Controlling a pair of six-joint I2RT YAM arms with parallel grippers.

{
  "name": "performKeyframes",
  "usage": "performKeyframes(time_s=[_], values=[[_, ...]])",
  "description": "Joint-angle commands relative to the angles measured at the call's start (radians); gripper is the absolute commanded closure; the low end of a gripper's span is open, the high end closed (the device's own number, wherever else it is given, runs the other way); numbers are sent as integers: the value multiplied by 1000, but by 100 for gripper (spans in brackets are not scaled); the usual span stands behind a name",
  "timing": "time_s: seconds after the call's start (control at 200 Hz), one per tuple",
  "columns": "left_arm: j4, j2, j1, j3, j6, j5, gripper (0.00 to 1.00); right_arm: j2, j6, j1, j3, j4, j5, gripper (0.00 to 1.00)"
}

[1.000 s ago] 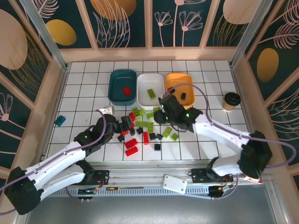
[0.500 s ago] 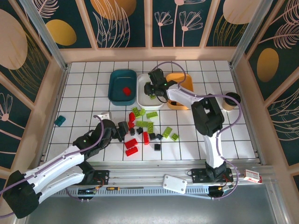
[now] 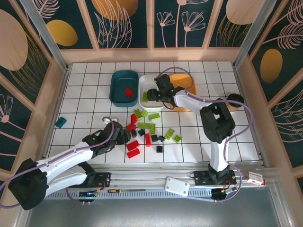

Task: Sort the legos into containers by color
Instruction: Place the lego in the container, then pick up the lego from the middle-left of the table.

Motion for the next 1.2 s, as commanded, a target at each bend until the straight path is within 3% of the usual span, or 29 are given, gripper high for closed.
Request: performKeyframes(time_s=[0.0,0.14,0.39,0.736,0.901,1.006,1.196], values=[[-3,23,-3,-20,13,42,29,-106,27,-1,-79,83,-9,40],[40,69,-4,-32,13,58,31,-174,40,-1,-151,107,-9,40],[71,131,-4,-52,4,63,50,-287,58,-2,-244,126,10,40],[42,44,-4,-41,-16,113,73,-379,74,-23,-319,130,49,40],[18,14,-4,76,11,133,76,-491,108,-54,-452,169,57,40],[45,98,-5,209,66,132,78,-567,131,-63,-540,176,70,40],[176,433,-4,515,152,186,80,-701,172,-101,-673,159,123,40]])
